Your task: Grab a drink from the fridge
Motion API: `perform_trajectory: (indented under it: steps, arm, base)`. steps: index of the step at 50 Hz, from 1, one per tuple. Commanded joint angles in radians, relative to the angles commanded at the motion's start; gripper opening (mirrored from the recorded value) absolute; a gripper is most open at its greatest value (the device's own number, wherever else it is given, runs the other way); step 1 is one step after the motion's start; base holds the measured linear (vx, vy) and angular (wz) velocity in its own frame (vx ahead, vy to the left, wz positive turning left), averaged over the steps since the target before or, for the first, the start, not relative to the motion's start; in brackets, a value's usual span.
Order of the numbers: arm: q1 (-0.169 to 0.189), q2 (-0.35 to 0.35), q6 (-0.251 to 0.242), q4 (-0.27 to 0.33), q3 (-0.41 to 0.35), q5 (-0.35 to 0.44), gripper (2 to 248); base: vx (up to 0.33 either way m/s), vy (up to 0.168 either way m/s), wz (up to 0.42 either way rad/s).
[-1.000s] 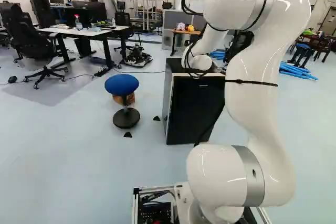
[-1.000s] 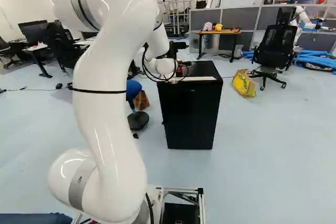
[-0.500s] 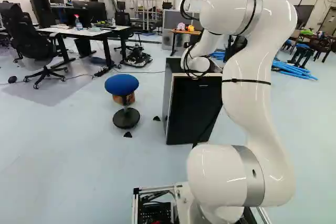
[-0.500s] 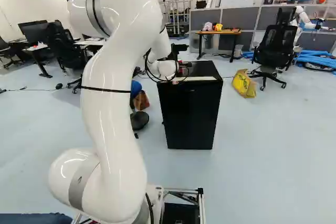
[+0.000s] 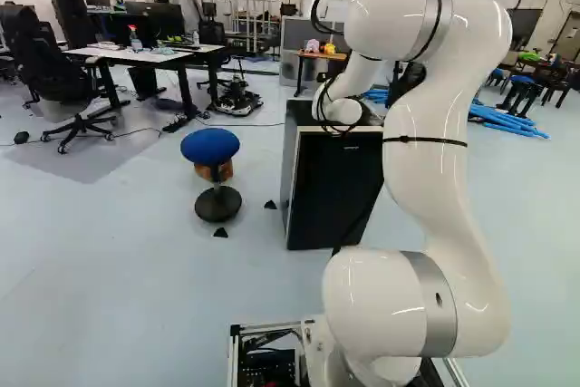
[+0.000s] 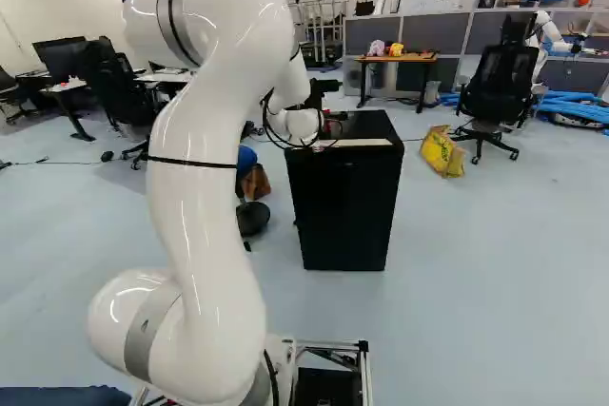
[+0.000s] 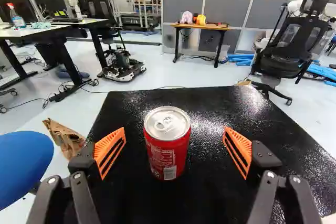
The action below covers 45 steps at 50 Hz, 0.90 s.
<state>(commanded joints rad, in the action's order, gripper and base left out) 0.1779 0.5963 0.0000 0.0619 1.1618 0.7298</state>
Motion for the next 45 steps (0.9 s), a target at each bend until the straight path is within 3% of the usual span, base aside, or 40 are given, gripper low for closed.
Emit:
perform_trajectory:
  steps: [36,41,42,45]
  arm:
    - [0.0,0.0,0.025,0.0,0.0,0.001,247]
    - [0.0,0.0,0.025,0.0,0.0,0.001,241]
    - [0.0,0.0,0.025,0.0,0.0,0.001,204]
    - [0.0,0.0,0.025,0.0,0.0,0.001,204]
  base:
    - [0.0,0.0,0.0]
    - [0.0,0.0,0.0]
    - [0.0,0.0,0.0]
    - [0.0,0.0,0.0]
